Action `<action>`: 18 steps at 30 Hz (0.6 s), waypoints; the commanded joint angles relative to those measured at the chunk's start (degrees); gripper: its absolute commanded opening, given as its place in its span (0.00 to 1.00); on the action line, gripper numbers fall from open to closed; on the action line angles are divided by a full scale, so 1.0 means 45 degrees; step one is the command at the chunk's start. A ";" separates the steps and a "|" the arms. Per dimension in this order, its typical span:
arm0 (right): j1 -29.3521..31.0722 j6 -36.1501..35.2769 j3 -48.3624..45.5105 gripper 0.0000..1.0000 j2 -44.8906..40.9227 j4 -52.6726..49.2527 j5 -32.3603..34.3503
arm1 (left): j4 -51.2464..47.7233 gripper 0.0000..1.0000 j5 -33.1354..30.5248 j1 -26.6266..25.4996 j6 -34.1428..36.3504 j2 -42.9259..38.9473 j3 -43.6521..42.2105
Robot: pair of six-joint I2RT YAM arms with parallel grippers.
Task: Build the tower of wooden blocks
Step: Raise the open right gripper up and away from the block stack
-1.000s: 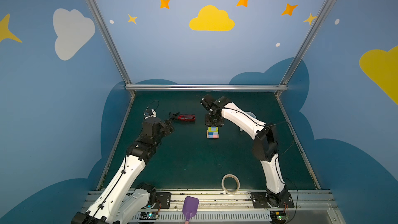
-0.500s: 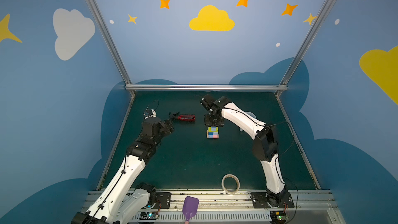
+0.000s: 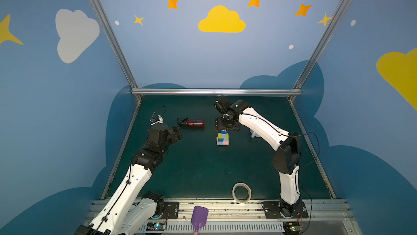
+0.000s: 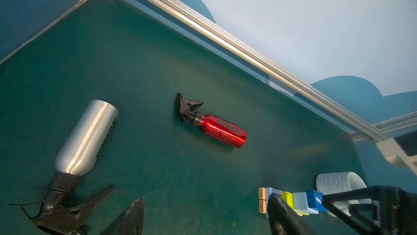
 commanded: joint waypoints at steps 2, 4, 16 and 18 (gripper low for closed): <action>-0.0169 -0.0358 -0.1121 0.85 -0.2097 0.0616 0.0133 | -0.0403 0.85 -0.0209 0.0068 0.0054 -0.0370 0.0075; -0.0266 -0.0515 -0.1819 0.85 -0.2962 0.0937 0.0172 | -0.0587 0.85 -0.0308 0.0066 0.0093 -0.0430 0.0121; -0.1499 -0.1779 -0.7224 0.87 -0.9112 0.3368 0.1180 | -0.1660 0.87 -0.0837 0.0060 0.0212 -0.0783 0.0433; -0.1707 -0.2173 -0.8336 0.88 -1.0309 0.4006 0.1395 | -0.1625 0.89 -0.0831 0.0081 0.0289 -0.0891 0.0426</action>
